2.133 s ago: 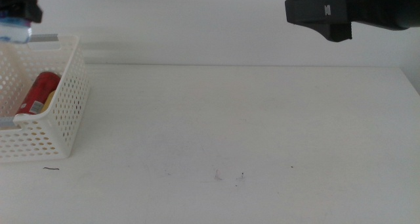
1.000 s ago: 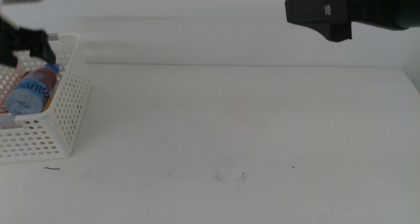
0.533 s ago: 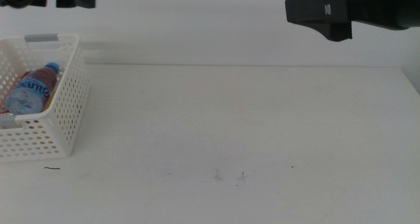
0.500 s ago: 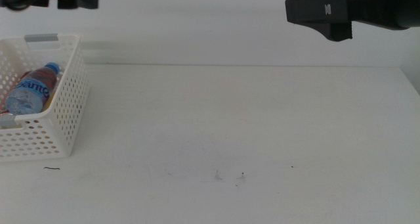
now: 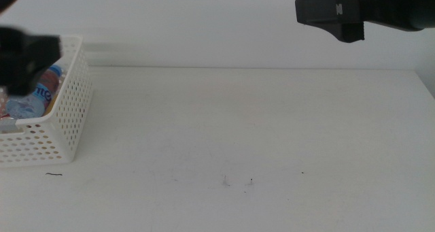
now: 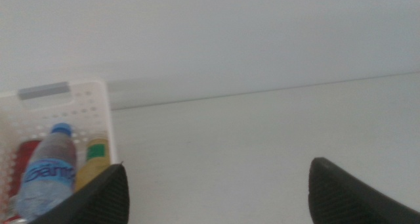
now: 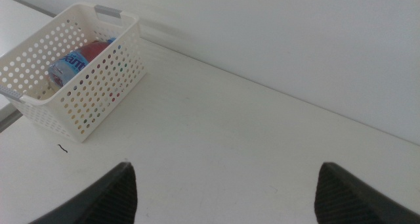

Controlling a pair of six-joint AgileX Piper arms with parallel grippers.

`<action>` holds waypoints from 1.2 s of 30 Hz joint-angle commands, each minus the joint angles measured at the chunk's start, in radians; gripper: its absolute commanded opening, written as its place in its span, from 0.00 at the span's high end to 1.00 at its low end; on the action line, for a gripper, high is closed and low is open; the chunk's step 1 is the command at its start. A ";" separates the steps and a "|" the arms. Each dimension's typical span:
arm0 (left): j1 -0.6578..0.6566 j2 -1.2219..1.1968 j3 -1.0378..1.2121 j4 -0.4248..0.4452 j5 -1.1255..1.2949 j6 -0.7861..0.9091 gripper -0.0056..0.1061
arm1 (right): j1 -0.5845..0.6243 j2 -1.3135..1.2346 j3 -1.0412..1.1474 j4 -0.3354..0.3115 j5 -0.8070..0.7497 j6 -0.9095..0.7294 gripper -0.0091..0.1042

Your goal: Use arms to grab the bottles and put them into the dustbin to the left of the table.

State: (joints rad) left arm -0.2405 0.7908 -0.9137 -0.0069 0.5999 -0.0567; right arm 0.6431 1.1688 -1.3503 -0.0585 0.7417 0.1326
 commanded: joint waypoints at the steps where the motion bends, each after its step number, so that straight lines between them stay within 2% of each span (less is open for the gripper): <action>1: -0.008 -0.067 0.041 0.036 -0.021 -0.028 0.11 | -0.006 -0.007 -0.007 -0.012 -0.008 0.002 0.13; 14: -0.008 -0.155 0.052 0.044 -0.021 -0.019 0.11 | -0.006 -0.007 -0.007 -0.012 -0.008 0.002 0.13; 16: -0.008 -0.157 0.052 0.044 -0.021 -0.019 0.11 | -0.006 -0.007 0.011 0.008 -0.011 0.002 0.13; 18: -0.008 -0.157 0.062 0.028 -0.024 -0.019 0.11 | -0.022 -0.024 0.053 0.006 -0.058 0.002 0.13; 19: -0.008 -0.160 0.078 0.007 -0.036 -0.019 0.11 | -0.040 -0.041 0.094 0.006 -0.107 0.002 0.13; 22: -0.005 -0.209 0.191 -0.137 -0.156 -0.019 0.11 | -0.118 -0.113 0.250 -0.009 -0.281 0.002 0.13; 23: -0.005 -0.238 0.247 -0.152 -0.208 -0.019 0.11 | -0.150 -0.144 0.318 -0.009 -0.345 0.002 0.13; 26: 0.004 -0.333 0.404 -0.085 -0.289 -0.019 0.11 | -0.265 -0.245 0.542 -0.003 -0.518 0.002 0.13; 28: 0.023 -0.386 0.496 -0.056 -0.302 -0.019 0.11 | -0.347 -0.309 0.675 0.026 -0.596 0.002 0.13; 32: 0.065 -0.531 0.665 -0.061 -0.304 -0.019 0.11 | -0.477 -0.482 0.912 0.046 -0.637 0.002 0.13; 36: 0.121 -0.695 0.779 -0.054 -0.304 -0.019 0.11 | -0.514 -0.706 1.102 0.041 -0.637 0.002 0.13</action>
State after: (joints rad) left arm -0.1403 0.1550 -0.1727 -0.0646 0.3150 -0.0665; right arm 0.1453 0.5352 -0.3096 -0.0142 0.1317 0.1372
